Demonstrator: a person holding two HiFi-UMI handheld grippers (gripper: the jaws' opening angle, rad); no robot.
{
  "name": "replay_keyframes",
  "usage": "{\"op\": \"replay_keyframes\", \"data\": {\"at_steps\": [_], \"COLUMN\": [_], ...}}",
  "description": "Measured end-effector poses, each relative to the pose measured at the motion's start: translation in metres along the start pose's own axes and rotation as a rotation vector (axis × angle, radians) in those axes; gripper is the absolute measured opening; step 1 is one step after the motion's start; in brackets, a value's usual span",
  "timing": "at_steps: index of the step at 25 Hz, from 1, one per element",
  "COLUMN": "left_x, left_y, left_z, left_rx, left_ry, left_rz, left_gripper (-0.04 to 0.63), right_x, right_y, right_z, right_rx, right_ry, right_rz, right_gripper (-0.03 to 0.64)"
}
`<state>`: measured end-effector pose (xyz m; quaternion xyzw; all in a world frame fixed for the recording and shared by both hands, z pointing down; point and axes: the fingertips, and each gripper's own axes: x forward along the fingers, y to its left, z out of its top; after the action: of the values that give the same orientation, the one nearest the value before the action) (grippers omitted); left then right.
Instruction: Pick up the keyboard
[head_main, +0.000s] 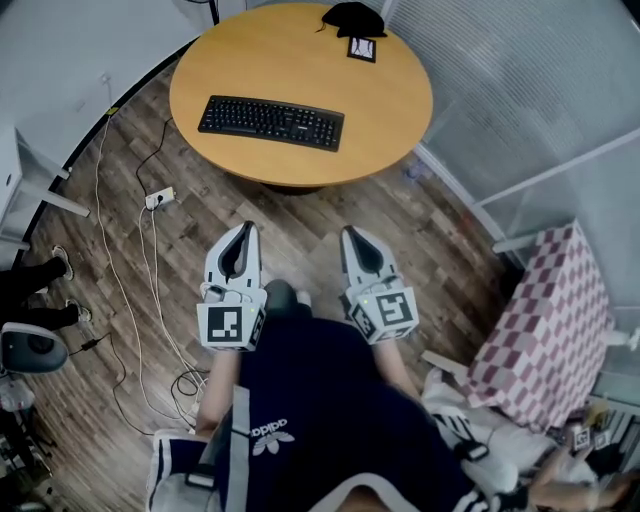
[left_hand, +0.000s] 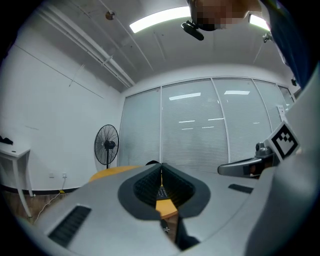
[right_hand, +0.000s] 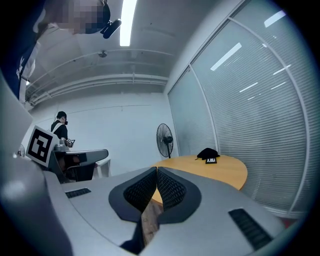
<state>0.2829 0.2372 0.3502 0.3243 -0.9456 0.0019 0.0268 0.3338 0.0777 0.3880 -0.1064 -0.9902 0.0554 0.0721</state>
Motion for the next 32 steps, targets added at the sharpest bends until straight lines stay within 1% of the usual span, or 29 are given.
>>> {"op": "replay_keyframes", "data": {"at_steps": [5, 7, 12, 15, 18, 21, 26, 29, 32], "left_x": [0.015, 0.020, 0.044, 0.067, 0.094, 0.122, 0.161, 0.179, 0.192], "left_y": [0.009, 0.017, 0.046, 0.068, 0.093, 0.118, 0.160, 0.177, 0.190], "left_z": [-0.004, -0.007, -0.006, -0.004, -0.001, 0.007, 0.007, 0.009, 0.012], "left_rx": [-0.037, -0.034, -0.018, -0.039, -0.044, -0.055, 0.005, -0.006, -0.041], "left_ry": [0.003, 0.013, 0.014, 0.008, 0.016, 0.002, 0.038, 0.027, 0.017], "left_rz": [0.018, 0.024, 0.038, 0.041, 0.031, 0.017, -0.027, -0.053, -0.067], "left_gripper": [0.006, 0.006, 0.006, 0.006, 0.006, 0.006, 0.006, 0.006, 0.006], "right_x": [0.018, 0.028, 0.061, 0.086, 0.118, 0.153, 0.202, 0.221, 0.235], "right_y": [-0.009, -0.010, -0.013, -0.020, -0.028, -0.035, -0.040, -0.040, -0.039], "right_z": [-0.009, -0.010, -0.012, -0.010, -0.002, 0.007, 0.021, 0.023, 0.022], "right_rx": [0.005, 0.005, 0.008, 0.031, 0.039, 0.030, 0.034, 0.032, 0.038], "right_ry": [0.037, 0.049, 0.076, 0.083, 0.079, 0.073, 0.061, 0.071, 0.076], "right_rz": [0.007, 0.012, 0.013, -0.003, -0.021, -0.041, -0.079, -0.104, -0.124], "right_gripper": [0.006, 0.006, 0.006, 0.006, 0.006, 0.006, 0.006, 0.006, 0.006]}}
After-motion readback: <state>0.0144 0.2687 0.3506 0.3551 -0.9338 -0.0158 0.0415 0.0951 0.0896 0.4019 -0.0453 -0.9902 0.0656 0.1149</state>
